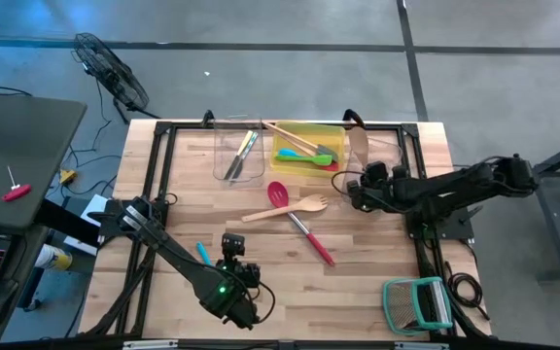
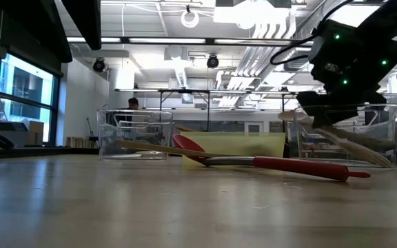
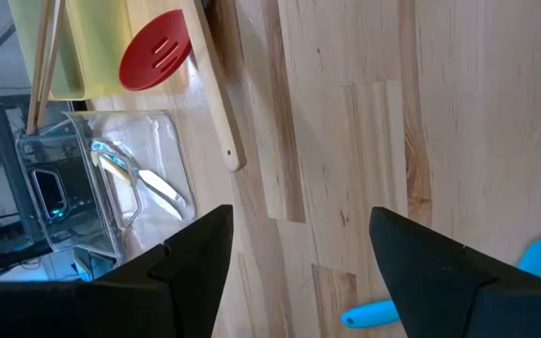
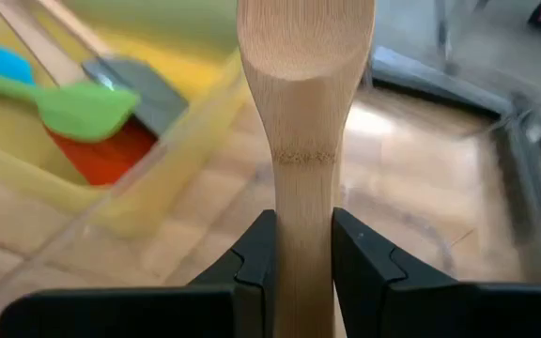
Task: Pick & Place Kitchen Items
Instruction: Put the brown serving spoon into the right transparent bin
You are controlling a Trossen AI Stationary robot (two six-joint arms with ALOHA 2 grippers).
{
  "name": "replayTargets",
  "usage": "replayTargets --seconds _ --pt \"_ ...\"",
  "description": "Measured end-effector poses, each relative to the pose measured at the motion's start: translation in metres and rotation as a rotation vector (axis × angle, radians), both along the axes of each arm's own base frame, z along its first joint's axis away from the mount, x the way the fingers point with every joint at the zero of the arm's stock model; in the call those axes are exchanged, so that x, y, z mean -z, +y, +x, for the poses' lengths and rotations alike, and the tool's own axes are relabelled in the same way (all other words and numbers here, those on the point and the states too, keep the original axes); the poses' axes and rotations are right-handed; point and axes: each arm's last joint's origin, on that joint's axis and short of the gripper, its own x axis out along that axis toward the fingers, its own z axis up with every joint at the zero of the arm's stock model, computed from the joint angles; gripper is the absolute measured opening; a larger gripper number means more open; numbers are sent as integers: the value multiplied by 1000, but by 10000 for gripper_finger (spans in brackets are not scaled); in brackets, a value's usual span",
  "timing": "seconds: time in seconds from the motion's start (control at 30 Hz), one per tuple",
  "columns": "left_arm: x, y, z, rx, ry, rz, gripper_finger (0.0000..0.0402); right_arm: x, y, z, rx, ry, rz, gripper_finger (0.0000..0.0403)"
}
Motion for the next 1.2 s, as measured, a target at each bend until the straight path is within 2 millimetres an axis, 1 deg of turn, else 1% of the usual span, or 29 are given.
replayTargets --seconds 0.1,0.2,0.23,0.27,0.43,0.5,0.6,0.7,0.77,0.87,1.07,1.2 --pt "0 0 0 -3 -2 -1 244 1 -6 -1 17 -4 58 62" --pt "0 0 0 -5 -3 -1 244 1 -8 0 26 -13 66 62" --pt "0 0 0 -5 -3 -1 244 1 -8 0 26 -12 64 71" --pt "0 0 0 -5 -3 -2 244 1 -8 0 26 -13 63 88" --pt "0 0 0 -5 -3 -2 244 1 -8 1 16 -28 88 206" --pt "0 1 0 -6 -3 -1 244 2 -8 2 10 -35 103 247" --pt "0 2 1 -11 -3 -2 244 1 -8 3 -14 -27 98 296" --pt "0 2 2 0 -1 8 244 -2 -5 7 -59 -45 81 327" --pt "0 2 2 3 -2 11 244 -7 -3 10 -92 -75 61 336" --pt "-1 3 1 8 -11 22 244 -19 2 12 -147 -119 41 339" --pt "-9 6 0 62 -39 77 244 -58 16 13 -276 -234 -1 340" --pt "-13 18 7 103 -24 134 244 -79 31 10 -406 -304 -31 340"
